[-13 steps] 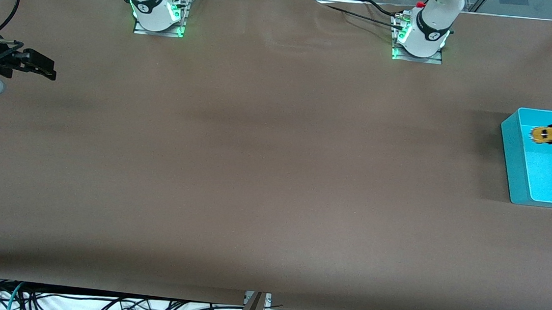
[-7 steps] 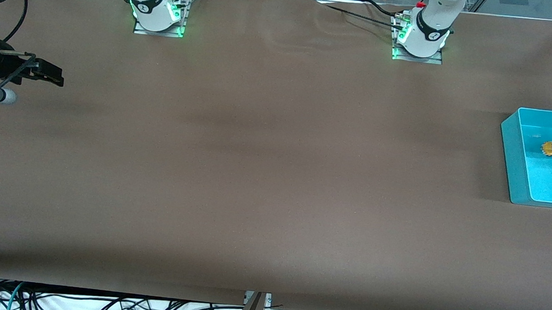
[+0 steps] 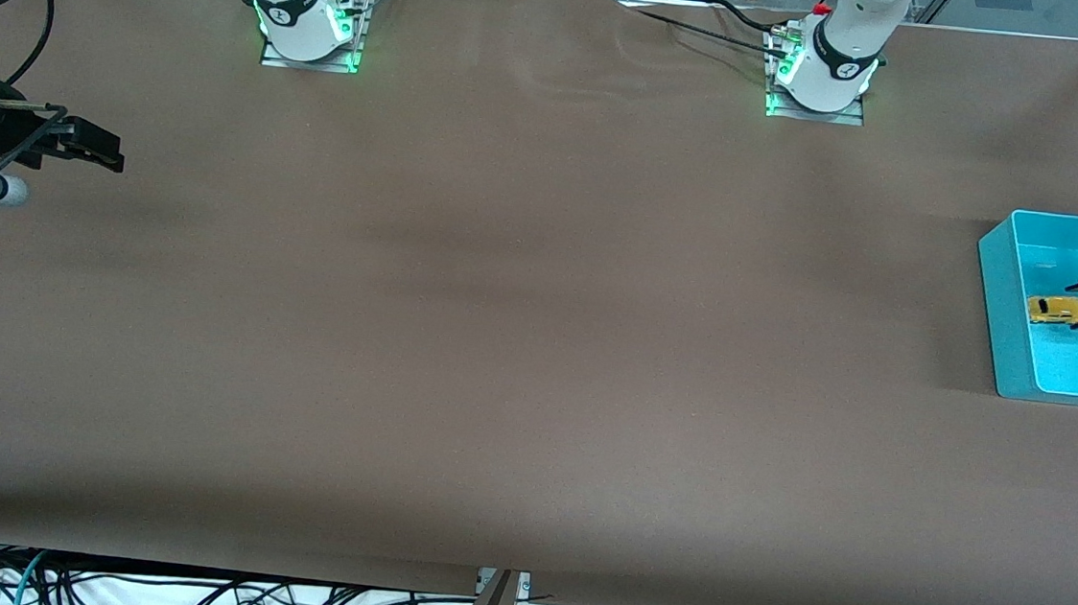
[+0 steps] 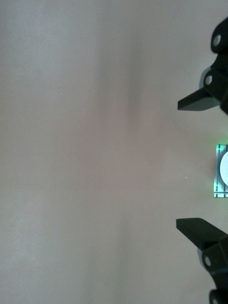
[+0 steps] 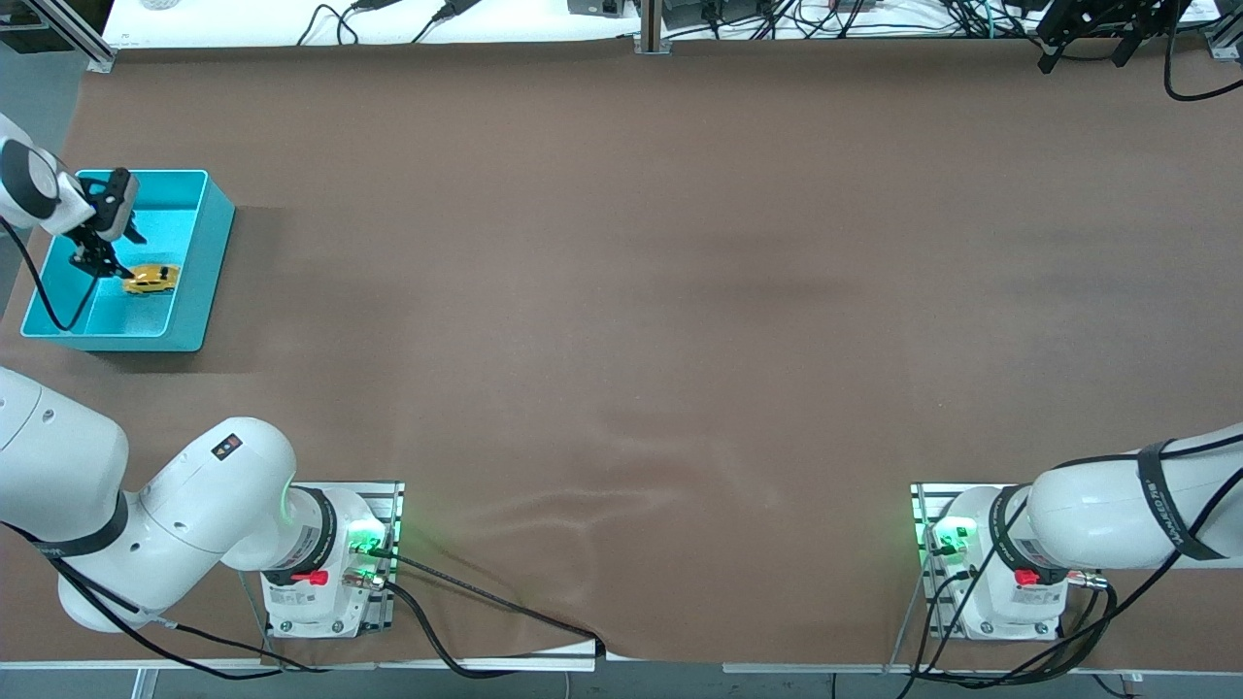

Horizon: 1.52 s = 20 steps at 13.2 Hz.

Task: Wind and store yellow beetle car
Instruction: 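Lower the car into the cyan tray and open the left gripper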

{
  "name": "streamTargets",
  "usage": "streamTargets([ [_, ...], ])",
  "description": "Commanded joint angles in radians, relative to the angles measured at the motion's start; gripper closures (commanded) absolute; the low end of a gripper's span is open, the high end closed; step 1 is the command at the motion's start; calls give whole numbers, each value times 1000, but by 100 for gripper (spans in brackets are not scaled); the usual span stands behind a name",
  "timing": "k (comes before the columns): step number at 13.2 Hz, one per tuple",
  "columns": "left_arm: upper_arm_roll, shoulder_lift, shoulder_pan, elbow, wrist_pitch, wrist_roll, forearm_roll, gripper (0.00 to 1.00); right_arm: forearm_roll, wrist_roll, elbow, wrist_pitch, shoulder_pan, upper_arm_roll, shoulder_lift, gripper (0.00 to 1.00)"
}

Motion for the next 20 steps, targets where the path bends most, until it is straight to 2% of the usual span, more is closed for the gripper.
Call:
streamTargets([
  [1,-35,-148,-1,33,-193,-45,-68,0,13,10,29,-4,-2,2,15,0],
  [2,-76,-175,-1,81,-276,-109,-70,0,13,10,34,-7,-2,2,16,0],
  [5,-196,-177,-36,283,-549,-383,-52,0,13,7,35,-8,-6,1,16,0],
  [9,-203,-173,-242,411,-742,-853,-64,0,13,8,35,-7,-6,1,16,0],
  [11,-184,-202,-363,412,-758,-1083,-69,0,13,8,35,-5,-6,1,16,0],
  [15,-178,-297,-512,396,-766,-1561,-116,0,13,8,35,-5,-6,-1,16,0],
  [16,-157,-318,-554,386,-764,-1675,-156,0,13,8,35,-5,-6,-1,16,0],
  [18,-48,-358,-692,371,-761,-1873,-184,0,13,8,35,-4,-8,-2,16,0],
  [20,15,-389,-766,365,-761,-1990,-213,0,13,8,35,-5,-8,-2,16,0],
])
